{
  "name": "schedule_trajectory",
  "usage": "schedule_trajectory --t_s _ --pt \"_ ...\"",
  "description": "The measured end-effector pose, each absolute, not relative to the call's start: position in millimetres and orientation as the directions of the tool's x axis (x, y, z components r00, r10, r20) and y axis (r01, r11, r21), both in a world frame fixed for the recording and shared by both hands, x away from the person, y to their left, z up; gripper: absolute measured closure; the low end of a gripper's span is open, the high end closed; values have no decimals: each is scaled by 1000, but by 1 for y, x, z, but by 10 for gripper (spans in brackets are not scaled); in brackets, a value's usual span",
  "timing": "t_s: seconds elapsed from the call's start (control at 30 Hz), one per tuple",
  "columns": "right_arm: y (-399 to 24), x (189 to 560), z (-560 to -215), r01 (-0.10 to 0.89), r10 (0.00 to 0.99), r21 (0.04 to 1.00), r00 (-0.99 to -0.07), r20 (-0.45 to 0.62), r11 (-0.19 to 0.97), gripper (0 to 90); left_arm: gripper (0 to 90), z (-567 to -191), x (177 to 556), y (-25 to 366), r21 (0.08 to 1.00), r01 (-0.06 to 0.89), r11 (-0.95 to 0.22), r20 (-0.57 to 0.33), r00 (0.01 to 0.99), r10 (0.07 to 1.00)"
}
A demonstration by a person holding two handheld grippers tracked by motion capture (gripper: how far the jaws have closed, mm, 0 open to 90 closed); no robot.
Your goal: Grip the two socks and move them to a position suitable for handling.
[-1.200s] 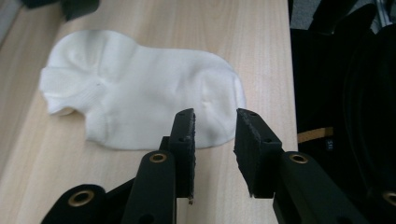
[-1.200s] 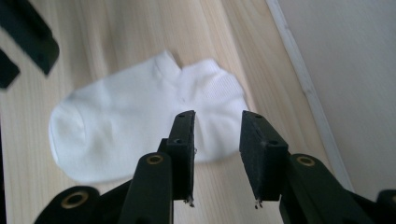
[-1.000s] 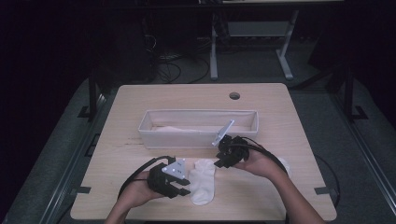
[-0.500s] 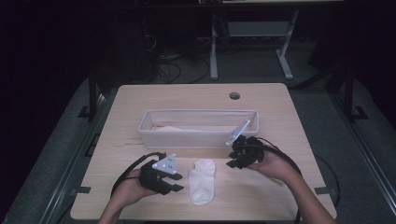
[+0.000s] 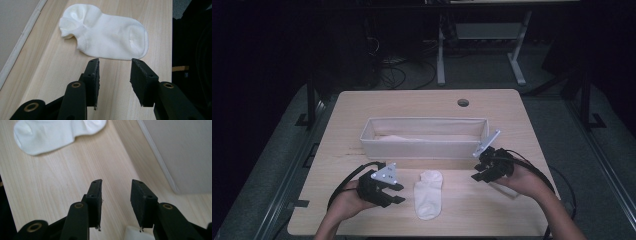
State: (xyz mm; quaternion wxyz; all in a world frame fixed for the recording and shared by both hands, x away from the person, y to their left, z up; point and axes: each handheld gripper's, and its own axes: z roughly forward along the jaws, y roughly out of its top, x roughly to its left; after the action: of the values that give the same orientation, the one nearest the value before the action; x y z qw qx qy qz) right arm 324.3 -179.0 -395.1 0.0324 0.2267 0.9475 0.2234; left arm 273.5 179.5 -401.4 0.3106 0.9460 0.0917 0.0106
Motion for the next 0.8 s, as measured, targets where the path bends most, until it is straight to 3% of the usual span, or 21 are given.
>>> schedule_trajectory --t_s 0.8 --pt "-251 314 -408 552 584 385 -811 41 739 604 555 -401 276 190 589 196 -784 -33 975 219"
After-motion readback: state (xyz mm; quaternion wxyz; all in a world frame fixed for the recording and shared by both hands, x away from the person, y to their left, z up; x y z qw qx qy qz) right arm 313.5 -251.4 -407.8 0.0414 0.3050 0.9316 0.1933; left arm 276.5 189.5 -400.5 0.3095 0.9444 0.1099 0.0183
